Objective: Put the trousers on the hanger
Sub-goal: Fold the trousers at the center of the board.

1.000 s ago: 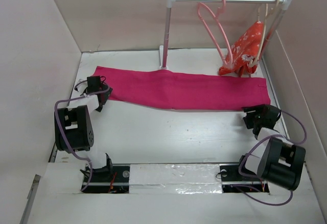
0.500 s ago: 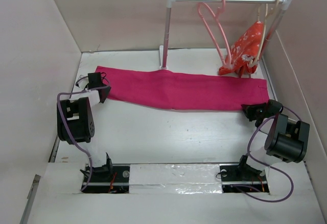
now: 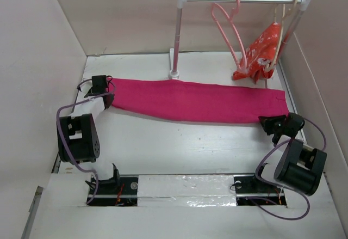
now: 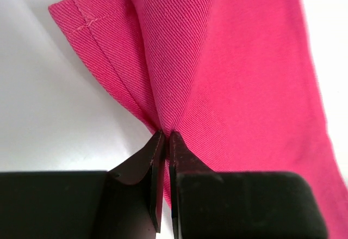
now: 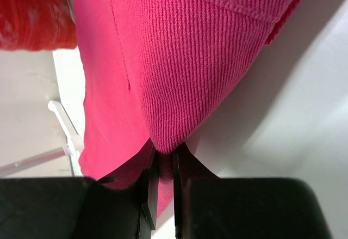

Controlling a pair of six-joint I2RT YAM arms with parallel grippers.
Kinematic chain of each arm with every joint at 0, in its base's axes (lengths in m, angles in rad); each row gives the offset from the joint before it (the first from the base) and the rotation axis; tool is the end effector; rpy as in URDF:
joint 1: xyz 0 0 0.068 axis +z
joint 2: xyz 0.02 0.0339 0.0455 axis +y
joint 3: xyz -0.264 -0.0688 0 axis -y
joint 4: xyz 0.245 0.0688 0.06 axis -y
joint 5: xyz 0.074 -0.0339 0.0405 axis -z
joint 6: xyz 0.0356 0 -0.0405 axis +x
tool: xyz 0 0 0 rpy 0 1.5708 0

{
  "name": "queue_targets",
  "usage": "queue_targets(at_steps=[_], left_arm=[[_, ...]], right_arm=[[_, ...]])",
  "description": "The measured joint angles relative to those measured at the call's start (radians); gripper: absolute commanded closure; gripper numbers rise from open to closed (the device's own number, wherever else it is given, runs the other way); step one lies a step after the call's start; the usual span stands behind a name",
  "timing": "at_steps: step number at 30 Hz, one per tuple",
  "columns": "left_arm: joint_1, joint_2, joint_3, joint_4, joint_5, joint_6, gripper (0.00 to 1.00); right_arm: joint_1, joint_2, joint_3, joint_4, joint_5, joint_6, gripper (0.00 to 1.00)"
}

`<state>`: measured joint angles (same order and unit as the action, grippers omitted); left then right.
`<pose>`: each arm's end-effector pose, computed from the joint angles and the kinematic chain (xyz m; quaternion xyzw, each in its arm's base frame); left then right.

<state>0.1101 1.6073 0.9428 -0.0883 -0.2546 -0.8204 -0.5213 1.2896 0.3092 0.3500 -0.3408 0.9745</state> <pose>0.3356 0.0461 0.1993 -0.4534 0.7907 -0.0280 0.4104 0.1966 -0.0992 0.1336 0.5412 0.6963 0.2476 0.4011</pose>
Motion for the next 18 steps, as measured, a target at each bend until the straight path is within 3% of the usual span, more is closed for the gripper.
queue_targets(at_steps=[5, 7, 8, 9, 10, 11, 12, 13, 15, 17, 18], left_arm=[[0.013, -0.216, -0.120, -0.058, -0.013, -0.035, 1.00], [0.038, -0.323, -0.212, -0.084, -0.018, -0.055, 1.00], [0.047, -0.369, -0.250, -0.095, -0.024, -0.064, 0.90], [0.053, -0.425, -0.289, -0.119, -0.035, -0.072, 0.70], [0.056, -0.467, -0.313, -0.136, -0.049, -0.076, 0.31], [0.058, -0.512, -0.335, -0.145, -0.061, -0.083, 0.18], [0.062, -0.560, -0.356, -0.146, -0.066, -0.094, 0.09], [0.064, -0.609, -0.373, -0.144, -0.067, -0.095, 0.06], [0.067, -0.700, -0.391, -0.135, -0.055, -0.098, 0.11], [0.064, -0.768, -0.391, -0.109, -0.024, -0.086, 0.27], [0.054, -0.789, -0.386, -0.094, -0.011, -0.080, 0.42]], right_arm=[[-0.055, -0.245, -0.077, -0.151, -0.023, -0.082, 1.00], [-0.064, -0.370, -0.105, -0.227, -0.026, -0.111, 0.91], [-0.070, -0.450, -0.117, -0.275, -0.029, -0.125, 0.82], [-0.074, -0.515, -0.126, -0.307, -0.034, -0.133, 0.45], [-0.079, -0.576, -0.132, -0.340, -0.033, -0.135, 0.24], [-0.082, -0.626, -0.132, -0.365, -0.029, -0.140, 0.03], [-0.085, -0.665, -0.132, -0.380, -0.021, -0.141, 0.00], [-0.088, -0.691, -0.130, -0.393, -0.005, -0.145, 0.00], [-0.094, -0.695, -0.116, -0.428, 0.024, -0.147, 0.00], [-0.099, -0.638, -0.089, -0.440, 0.050, -0.147, 0.00], [-0.109, -0.599, -0.076, -0.441, 0.055, -0.147, 0.00]])
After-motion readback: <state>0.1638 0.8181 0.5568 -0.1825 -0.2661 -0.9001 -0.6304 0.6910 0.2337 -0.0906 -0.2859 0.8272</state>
